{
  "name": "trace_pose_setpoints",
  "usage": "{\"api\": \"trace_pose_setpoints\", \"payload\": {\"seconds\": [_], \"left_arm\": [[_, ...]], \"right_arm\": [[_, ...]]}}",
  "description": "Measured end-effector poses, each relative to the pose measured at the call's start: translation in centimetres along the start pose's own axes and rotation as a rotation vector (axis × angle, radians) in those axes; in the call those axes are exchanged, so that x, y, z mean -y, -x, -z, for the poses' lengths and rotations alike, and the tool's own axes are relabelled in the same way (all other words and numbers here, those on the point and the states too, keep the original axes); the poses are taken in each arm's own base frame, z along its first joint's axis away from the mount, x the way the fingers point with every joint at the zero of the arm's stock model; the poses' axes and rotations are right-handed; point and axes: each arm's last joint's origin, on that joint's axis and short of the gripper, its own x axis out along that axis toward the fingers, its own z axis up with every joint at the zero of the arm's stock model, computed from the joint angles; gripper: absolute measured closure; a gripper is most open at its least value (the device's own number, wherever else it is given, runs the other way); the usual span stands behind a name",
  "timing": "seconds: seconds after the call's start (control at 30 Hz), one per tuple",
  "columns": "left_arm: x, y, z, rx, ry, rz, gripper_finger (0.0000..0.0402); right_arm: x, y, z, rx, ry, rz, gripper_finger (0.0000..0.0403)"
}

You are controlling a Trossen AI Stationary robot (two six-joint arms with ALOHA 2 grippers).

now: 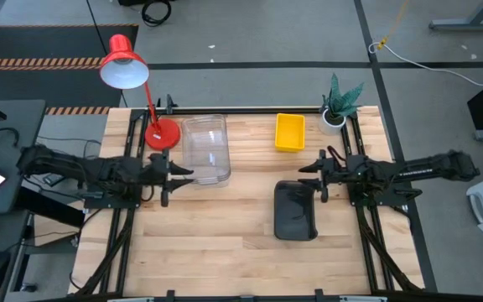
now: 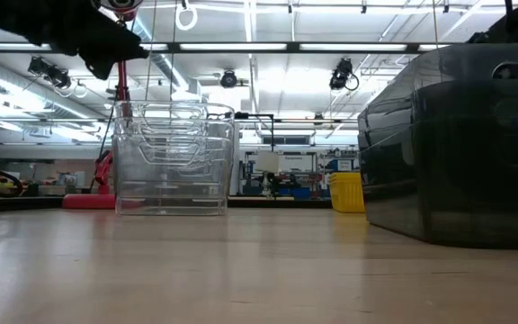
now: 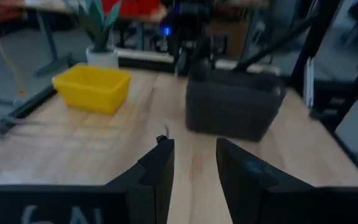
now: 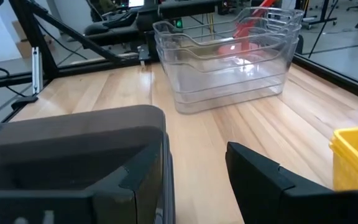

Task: Stack baskets by color
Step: Return to Home Position

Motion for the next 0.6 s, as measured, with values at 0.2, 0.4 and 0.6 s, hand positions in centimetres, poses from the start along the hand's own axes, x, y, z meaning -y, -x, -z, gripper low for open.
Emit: {"api": "trace_pose_setpoints", "payload": {"seconds": [0.2, 0.4, 0.6], "left_arm": [[-0.4, 0.2, 2.5, 0.136, 0.028, 0.019, 0.0276], [-0.8, 0.5, 4.3, 0.183, 0.042, 0.021, 0.0276], [-1.1, 0.7, 5.5, 0.224, 0.043, 0.012, 0.0276]], "right_arm": [[0.1, 0.9, 0.1, -0.002, 0.001, 0.0, 0.022], [0.0, 1.8, -0.1, 0.037, -0.001, -0.026, 0.022], [-0.1, 2.6, -0.9, 0.143, -0.005, -0.053, 0.022]]}}
